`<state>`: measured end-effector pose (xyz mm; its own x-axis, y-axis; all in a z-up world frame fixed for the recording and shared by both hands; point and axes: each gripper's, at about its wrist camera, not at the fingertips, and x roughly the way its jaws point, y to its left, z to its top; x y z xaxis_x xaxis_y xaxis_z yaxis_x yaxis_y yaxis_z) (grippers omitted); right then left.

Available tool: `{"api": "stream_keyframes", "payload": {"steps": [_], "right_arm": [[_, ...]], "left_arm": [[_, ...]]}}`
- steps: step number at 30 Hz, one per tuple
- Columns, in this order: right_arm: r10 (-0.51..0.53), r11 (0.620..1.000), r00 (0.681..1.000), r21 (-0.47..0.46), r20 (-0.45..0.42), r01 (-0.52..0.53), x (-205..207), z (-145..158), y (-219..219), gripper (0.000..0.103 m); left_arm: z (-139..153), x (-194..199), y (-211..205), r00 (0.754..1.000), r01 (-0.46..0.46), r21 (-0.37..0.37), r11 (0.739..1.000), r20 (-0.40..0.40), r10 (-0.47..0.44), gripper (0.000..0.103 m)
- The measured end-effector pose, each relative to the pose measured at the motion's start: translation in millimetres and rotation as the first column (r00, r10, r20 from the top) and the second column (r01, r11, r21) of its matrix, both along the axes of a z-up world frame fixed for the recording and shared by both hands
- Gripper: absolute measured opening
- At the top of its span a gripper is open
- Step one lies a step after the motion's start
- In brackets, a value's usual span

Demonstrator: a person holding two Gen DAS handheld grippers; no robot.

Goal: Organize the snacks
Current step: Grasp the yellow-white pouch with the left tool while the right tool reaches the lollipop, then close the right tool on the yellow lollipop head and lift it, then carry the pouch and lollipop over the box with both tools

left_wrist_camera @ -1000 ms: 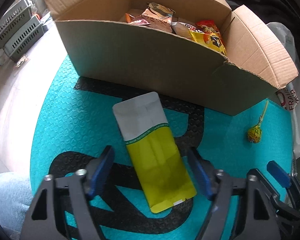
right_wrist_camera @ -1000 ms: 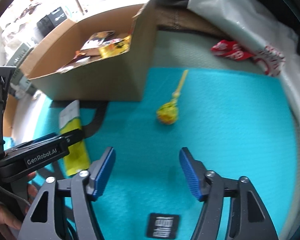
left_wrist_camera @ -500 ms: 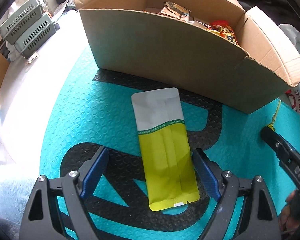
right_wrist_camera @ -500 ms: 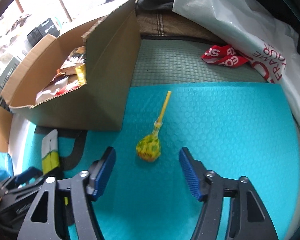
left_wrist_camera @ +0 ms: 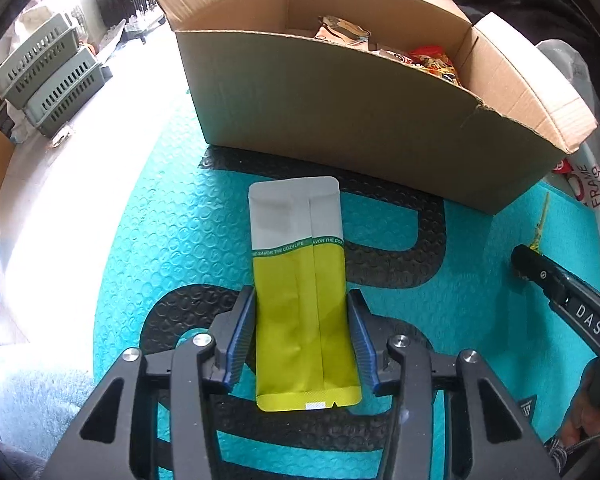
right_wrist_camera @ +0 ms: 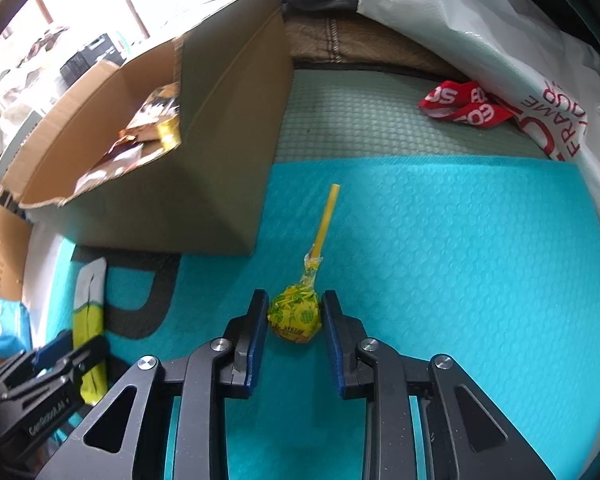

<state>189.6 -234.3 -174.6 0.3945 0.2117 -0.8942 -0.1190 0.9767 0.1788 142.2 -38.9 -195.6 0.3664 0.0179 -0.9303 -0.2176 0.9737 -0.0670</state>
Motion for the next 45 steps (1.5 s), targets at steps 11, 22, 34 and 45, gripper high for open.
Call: {"api": "stream_keyframes", "payload": {"steps": [11,22,34,45], "right_arm": [[0.113,0.993,0.992,0.031,-0.049,-0.112,-50.9,2.4,20.1,0.026],[0.157,0.988,0.984,0.032,-0.087,-0.154,-103.0,5.9,26.1,0.027],[0.141,0.990,0.988,0.039,-0.061,-0.139,-112.3,0.7,20.9,0.027],[0.130,0.990,0.990,0.053,-0.060,-0.127,-125.5,19.2,15.5,0.026]], "left_arm": [[7.4,-29.9,-10.2,0.996,0.080,-0.039,0.996,-0.044,-0.082,0.043],[7.6,-45.1,-28.7,0.980,0.180,-0.048,0.982,-0.080,-0.184,0.043],[4.3,-44.8,-33.0,0.977,0.201,-0.043,0.979,-0.061,-0.204,0.043],[34.6,-62.7,-29.3,0.969,0.245,-0.065,0.967,-0.010,-0.246,0.042]]}}
